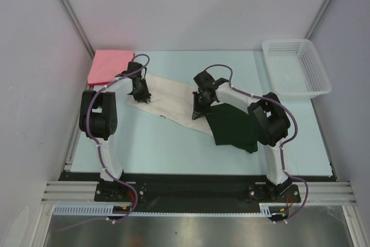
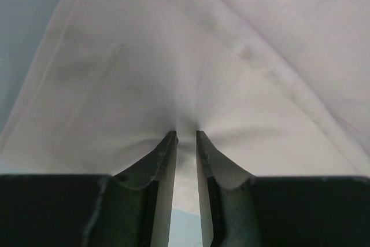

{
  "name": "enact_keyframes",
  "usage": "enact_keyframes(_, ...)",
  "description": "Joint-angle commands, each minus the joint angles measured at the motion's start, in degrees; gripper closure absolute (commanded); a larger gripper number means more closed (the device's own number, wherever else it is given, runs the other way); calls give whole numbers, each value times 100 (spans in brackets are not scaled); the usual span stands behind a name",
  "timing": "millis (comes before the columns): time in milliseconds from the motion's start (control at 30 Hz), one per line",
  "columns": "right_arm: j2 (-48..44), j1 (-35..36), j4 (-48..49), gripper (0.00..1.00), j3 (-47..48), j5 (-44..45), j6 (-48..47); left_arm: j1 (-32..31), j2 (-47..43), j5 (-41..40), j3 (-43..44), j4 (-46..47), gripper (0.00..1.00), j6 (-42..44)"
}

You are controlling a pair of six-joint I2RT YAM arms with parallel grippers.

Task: Fold and stack the t-shirts
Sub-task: Fold the tshirt

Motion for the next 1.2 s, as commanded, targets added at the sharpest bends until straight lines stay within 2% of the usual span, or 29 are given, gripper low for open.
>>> enact_keyframes(0,204,-153,-27,86,246,270,37,160,-220,-492,-403,-412,74,157)
enact_keyframes(167,397,-294,-115,86,430,577,-95,213,-511,-527,-720,-245,74,147)
enact_keyframes(533,695,-417,-326,86,975,1648,-201,222,-599,-641,-686,-201,75,183)
enact_keyframes(667,723,-496,-423,86,1143,1203,-254,222,-747,-449,-712,-201,76,262)
enact_keyframes(767,127,-488,-432,80,968,816,-315,152,-1107,-168,-913,-43,73,314)
enact_keyframes(800,-101,-505,-432,69,784,763,-341,125,-1439,-80,-1036,10,68,297)
enact_keyframes(833,-556,-592,-466,65,713,736,-359,38,-1582,-1,-1081,80,66,210)
enact_keyframes(900,-893,-742,-763,52,546,527,-412,-138,-2029,236,-1195,151,56,104)
enact_keyframes(1000,-1552,-1303,-1230,48,72,167,-534,-673,-2373,613,-1257,273,47,-116)
enact_keyframes(1067,-2243,-1750,-1284,45,-674,69,-666,-1157,-2585,1000,-1336,598,44,-326)
enact_keyframes(1133,-2685,-2103,-1310,44,-1445,-89,-745,-1638,-2559,1893,-1467,1053,44,-667)
enact_keyframes(1167,-3149,-2531,-1311,44,-1728,-308,-772,-1816,-2524,2099,-1546,1169,44,-783)
